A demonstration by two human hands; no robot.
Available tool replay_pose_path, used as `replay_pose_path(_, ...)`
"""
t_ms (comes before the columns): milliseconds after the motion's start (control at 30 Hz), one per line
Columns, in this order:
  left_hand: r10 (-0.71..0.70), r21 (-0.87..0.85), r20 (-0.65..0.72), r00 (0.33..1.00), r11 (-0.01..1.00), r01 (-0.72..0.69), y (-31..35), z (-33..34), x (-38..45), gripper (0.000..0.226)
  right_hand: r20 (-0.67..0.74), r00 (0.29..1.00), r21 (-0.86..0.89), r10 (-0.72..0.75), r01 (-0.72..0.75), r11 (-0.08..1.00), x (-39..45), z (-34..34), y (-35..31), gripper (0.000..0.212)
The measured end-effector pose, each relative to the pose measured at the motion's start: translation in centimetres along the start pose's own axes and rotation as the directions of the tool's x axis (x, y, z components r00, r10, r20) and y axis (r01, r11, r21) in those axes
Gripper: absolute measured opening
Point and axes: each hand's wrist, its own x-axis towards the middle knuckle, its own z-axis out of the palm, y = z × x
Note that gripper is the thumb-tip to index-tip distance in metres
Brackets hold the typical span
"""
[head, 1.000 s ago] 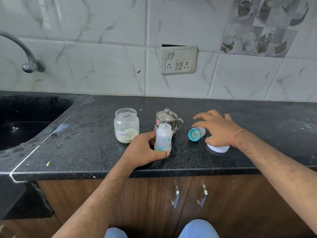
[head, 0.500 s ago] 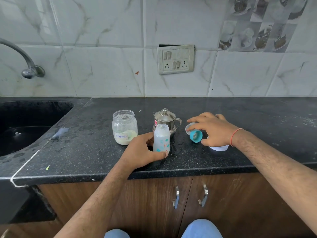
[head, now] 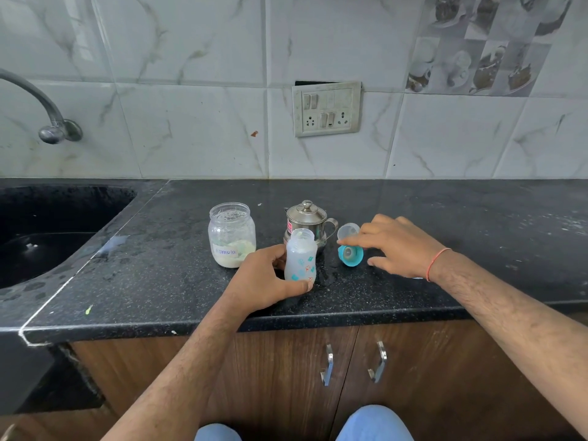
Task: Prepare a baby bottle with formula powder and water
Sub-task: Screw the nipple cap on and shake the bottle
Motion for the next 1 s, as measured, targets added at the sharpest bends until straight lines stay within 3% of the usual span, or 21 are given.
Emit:
replay_pose_path(233, -0.01, -0.01, 0.007, 1.0, 1.0, 0.01, 0.1, 0.0, 0.0, 0.061, -0.08, 0.996, 0.12, -0.044, 0.053, 0.991, 0.8, 1.1, -0.3, 0.056)
replay_pose_path(533, 0.0, -0.033, 0.011, 1.0, 0.999, 0.0, 0.2, 0.0, 0.0, 0.06, -0.267, 0.945, 0.504, 0.187, -0.028, 0.863, 0.0, -0.8, -3.3, 0.053)
replay_pose_path(633, 0.008, -0.043, 0.009, 1.0, 0.999, -0.007, 0.1, 0.0, 0.0, 0.059, -0.34, 0.924, 0.5, 0.175, 0.02, 0.866, 0.7, -3.2, -4.7, 0.046)
replay_pose_path(700, 0.009, -0.036, 0.012, 1.0, 0.999, -0.009, 0.1, 0.0, 0.0, 0.06, -0.391, 0.914, 0.405, 0.105, 0.069, 0.912, 1.3, -4.5, -5.3, 0.044)
replay_pose_path(800, 0.01, -0.036, 0.012, 1.0, 0.999, -0.01, 0.1, 0.0, 0.0, 0.061, -0.379, 0.924, 0.367, 0.048, 0.102, 0.925, 2.4, -5.9, -5.2, 0.054)
replay_pose_path(1000, -0.002, -0.035, 0.014, 1.0, 0.999, 0.002, 0.0, -0.1, 0.0, 0.058, -0.243, 0.97, 0.602, 0.021, 0.134, 0.787, 4.1, -6.5, -5.1, 0.049)
